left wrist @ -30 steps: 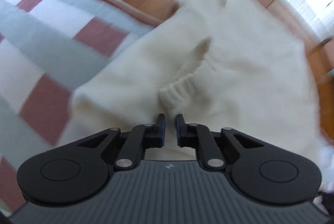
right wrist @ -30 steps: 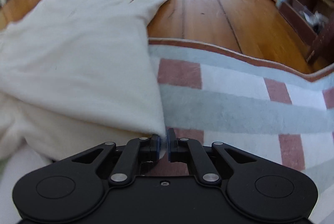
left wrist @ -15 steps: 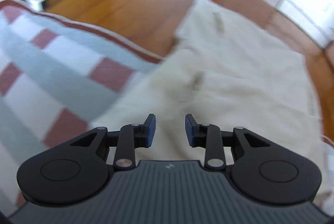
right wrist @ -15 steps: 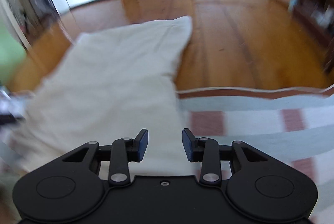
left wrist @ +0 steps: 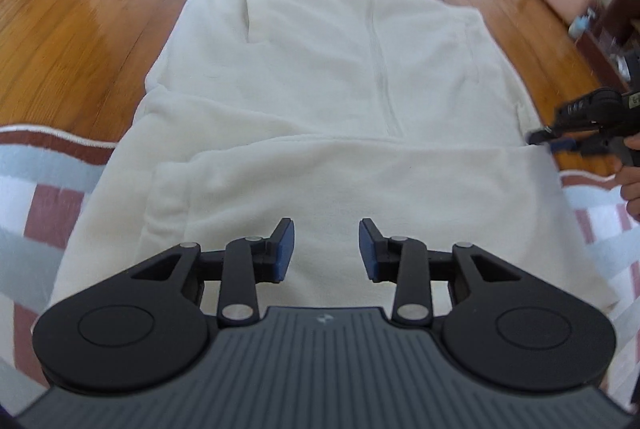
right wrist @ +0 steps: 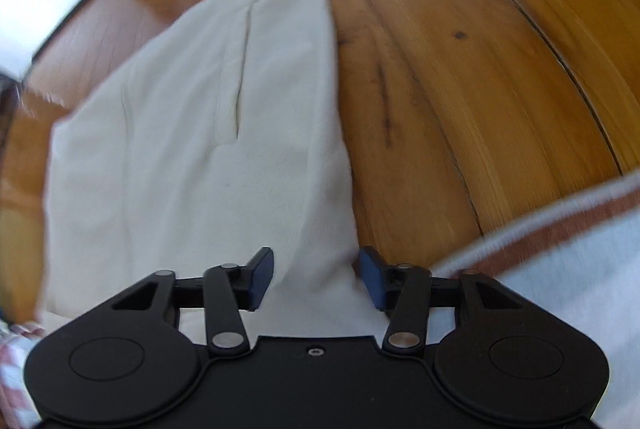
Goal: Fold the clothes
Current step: 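Release both grippers and move them to the folded hoodie's end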
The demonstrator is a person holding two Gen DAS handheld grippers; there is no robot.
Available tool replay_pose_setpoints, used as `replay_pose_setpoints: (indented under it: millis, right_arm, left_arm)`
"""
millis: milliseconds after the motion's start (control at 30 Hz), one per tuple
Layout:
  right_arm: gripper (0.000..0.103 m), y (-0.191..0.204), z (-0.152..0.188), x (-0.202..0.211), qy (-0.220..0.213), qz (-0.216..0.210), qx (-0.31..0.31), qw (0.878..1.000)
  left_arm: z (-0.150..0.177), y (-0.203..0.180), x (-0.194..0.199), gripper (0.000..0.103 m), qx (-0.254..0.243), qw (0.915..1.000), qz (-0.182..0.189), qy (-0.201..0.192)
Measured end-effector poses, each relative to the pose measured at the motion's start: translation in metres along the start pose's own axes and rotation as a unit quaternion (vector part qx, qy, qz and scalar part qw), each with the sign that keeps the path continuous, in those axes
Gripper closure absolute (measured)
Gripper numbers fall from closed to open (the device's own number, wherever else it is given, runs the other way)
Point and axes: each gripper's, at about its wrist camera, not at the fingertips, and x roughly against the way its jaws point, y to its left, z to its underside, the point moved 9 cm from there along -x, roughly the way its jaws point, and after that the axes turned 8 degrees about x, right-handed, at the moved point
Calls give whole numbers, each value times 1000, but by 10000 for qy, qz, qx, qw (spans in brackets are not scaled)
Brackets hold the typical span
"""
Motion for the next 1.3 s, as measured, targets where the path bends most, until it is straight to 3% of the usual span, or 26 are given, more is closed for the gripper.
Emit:
replay_pose_setpoints:
  millis: [67,100,167,333,400,533,600,833,967,1200,1300]
  right_arm:
    - [95,5,-4,5,-329,565,695,9954]
    - [100,5,-6,11,-548,743,871,9919]
    - [100,-1,-11,16,-795,1195,1257,9816]
    - [101,-42,-12,8,-602,1560,1127,9795]
    - [99,-45,-15,19,-723,1200,992,9852]
    - [87,-40,-22,36,-667,-46,234,9975]
    - [73,-29,-29,38,-627,-183,306,9974]
    - [70,0,-70,38,-279,-800,654,9943]
    - [59,8,-98,34,-165,-837,954,9918]
    - [59,21,-138,22,-70,-506,1620,9855]
    - [58,30,-158,15,-17,-460,1936,9800]
  left_arm:
    - [-4,-10,-8,68,-204,9997,5,94]
    - [-6,-6,-9,68,-235,9997,-25,4]
    - [-7,7,-12,69,-279,9996,-42,-61]
    - [-5,37,-22,70,150,9996,167,185]
    - [-10,38,-18,70,198,9992,306,152]
    - [-33,40,-9,64,140,9986,501,-72]
    - [-49,45,-9,59,189,9984,536,-77]
    - [-125,75,-31,52,-708,9969,-305,161]
    - [-173,84,-49,46,-973,9947,-296,132]
    - [-235,78,-109,45,-717,9955,85,619]
    - [-251,77,-124,45,-546,9968,73,577]
